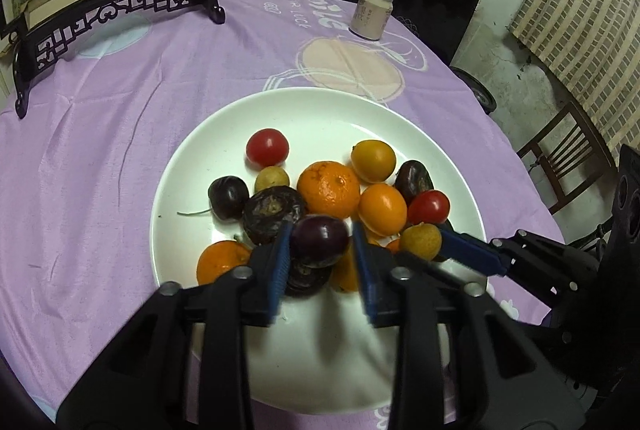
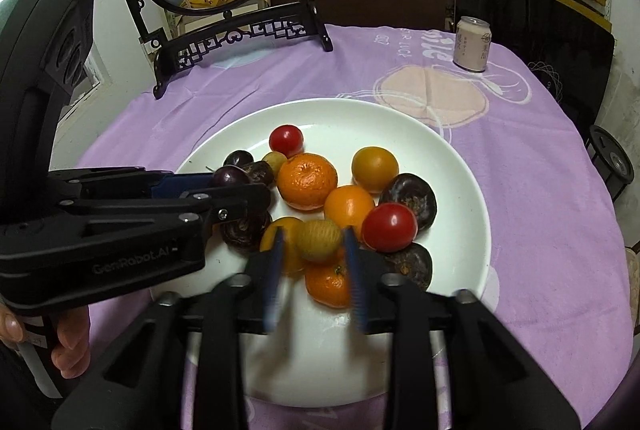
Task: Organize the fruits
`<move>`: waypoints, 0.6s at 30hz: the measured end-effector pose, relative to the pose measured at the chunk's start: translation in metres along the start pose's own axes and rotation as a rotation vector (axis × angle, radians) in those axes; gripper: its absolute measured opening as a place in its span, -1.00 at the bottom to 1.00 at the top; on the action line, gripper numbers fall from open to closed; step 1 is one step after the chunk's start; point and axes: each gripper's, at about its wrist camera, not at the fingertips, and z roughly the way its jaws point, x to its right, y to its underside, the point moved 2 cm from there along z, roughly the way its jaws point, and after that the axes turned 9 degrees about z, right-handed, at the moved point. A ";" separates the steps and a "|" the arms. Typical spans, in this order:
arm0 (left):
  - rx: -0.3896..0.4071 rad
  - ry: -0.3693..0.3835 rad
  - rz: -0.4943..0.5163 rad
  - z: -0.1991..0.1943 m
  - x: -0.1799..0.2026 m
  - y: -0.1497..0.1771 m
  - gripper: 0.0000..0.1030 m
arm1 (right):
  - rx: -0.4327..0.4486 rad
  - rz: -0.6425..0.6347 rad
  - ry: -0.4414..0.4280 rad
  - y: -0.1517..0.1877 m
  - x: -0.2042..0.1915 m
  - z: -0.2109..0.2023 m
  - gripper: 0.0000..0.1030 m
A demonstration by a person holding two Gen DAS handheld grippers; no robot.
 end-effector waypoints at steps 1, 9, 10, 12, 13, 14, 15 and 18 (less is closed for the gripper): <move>0.010 -0.007 -0.011 -0.004 -0.002 0.002 0.50 | 0.016 -0.001 0.019 0.000 0.000 -0.003 0.32; 0.177 -0.106 0.007 -0.081 0.006 0.032 0.96 | 0.050 -0.016 0.112 0.026 0.001 -0.047 0.97; 0.178 -0.118 0.017 -0.086 0.009 0.039 0.96 | 0.025 -0.007 0.121 0.035 0.002 -0.051 0.97; 0.161 -0.168 0.046 -0.097 0.021 0.064 0.96 | -0.011 0.009 0.139 0.050 0.003 -0.055 0.97; 0.152 -0.187 0.053 -0.100 0.025 0.077 0.96 | -0.028 0.026 0.156 0.060 0.005 -0.057 0.97; 0.148 -0.196 0.053 -0.103 0.028 0.086 0.96 | -0.037 0.039 0.166 0.066 0.006 -0.060 0.97; 0.145 -0.198 0.053 -0.106 0.030 0.097 0.96 | -0.043 0.047 0.167 0.071 0.007 -0.062 0.97; 0.127 -0.197 0.037 -0.113 0.033 0.122 0.96 | -0.055 0.076 0.154 0.083 0.006 -0.072 0.97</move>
